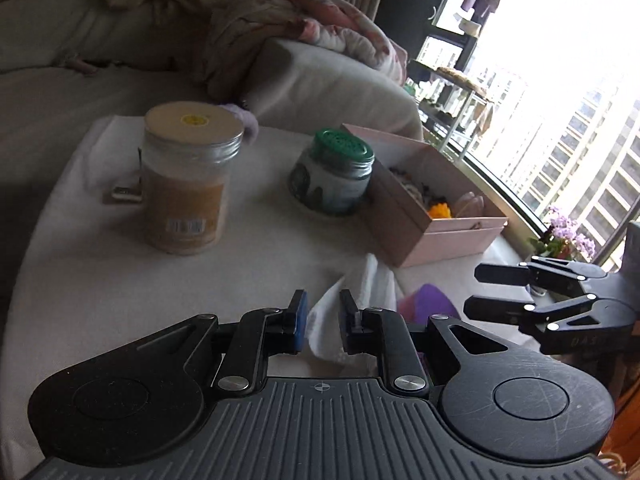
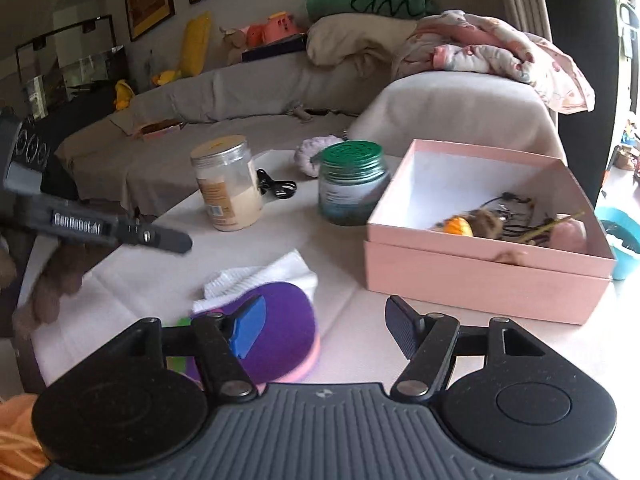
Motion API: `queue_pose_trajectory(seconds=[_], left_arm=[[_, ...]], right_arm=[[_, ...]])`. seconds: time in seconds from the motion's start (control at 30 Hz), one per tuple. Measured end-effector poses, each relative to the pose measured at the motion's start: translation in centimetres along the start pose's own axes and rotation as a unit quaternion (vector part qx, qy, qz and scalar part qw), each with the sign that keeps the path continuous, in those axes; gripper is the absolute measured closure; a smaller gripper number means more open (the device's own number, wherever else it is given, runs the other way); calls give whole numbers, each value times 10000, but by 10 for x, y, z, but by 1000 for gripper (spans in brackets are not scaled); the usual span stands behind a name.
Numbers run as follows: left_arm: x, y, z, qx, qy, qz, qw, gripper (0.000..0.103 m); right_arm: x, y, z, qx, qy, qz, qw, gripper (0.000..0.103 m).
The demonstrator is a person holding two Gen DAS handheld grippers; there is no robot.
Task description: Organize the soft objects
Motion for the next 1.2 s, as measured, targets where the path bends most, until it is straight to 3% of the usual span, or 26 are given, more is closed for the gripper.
queue_pose_trajectory(seconds=[0.2,0.33,0.5,0.63,0.77,0.83,0.9,1.0,1.13,1.2], left_arm=[[-19,-6,2,369,-173,467,9981,84],[-27,-3,1,274,-319,269,9988,84],[6,2,-2,142,324,-158,9993,84],[43,5,-11,-58,943,-505,9942,84],[67,8,-14,-52,1157,-554,9917,84],[75,9,-15,-18,1258,-464,9910,84],[87,11,-19,112,1570,-76,9875,84],[106,18,-28,162,2218,509,9736,84],[117,40,-43,-501,2397,201,9693,80],[124,44,-48,-417,2599,315,9642,79]], right_arm=[[-15,1,3,-55,-206,8,9998,36],[-15,5,2,-185,-108,25,9998,36],[-13,11,5,-257,156,231,9993,36],[-15,8,15,-62,33,29,10000,36],[-2,4,14,23,214,-221,9995,36],[9,2,9,55,339,-475,9983,36],[21,0,3,64,434,-732,9963,36],[38,-2,-4,40,682,-909,9935,36],[56,-5,-15,40,958,-1009,9903,36],[62,-6,-21,55,1043,-1072,9887,36]])
Point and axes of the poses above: each gripper's, at about its wrist camera, not at the fingertips, and y roughly the way its jaws point, x to its right, z to its top, the point moved 5 cm from there along y, roughly the way its jaws point, and after that the axes turned 11 degrees about -x, right-handed, at the moved point
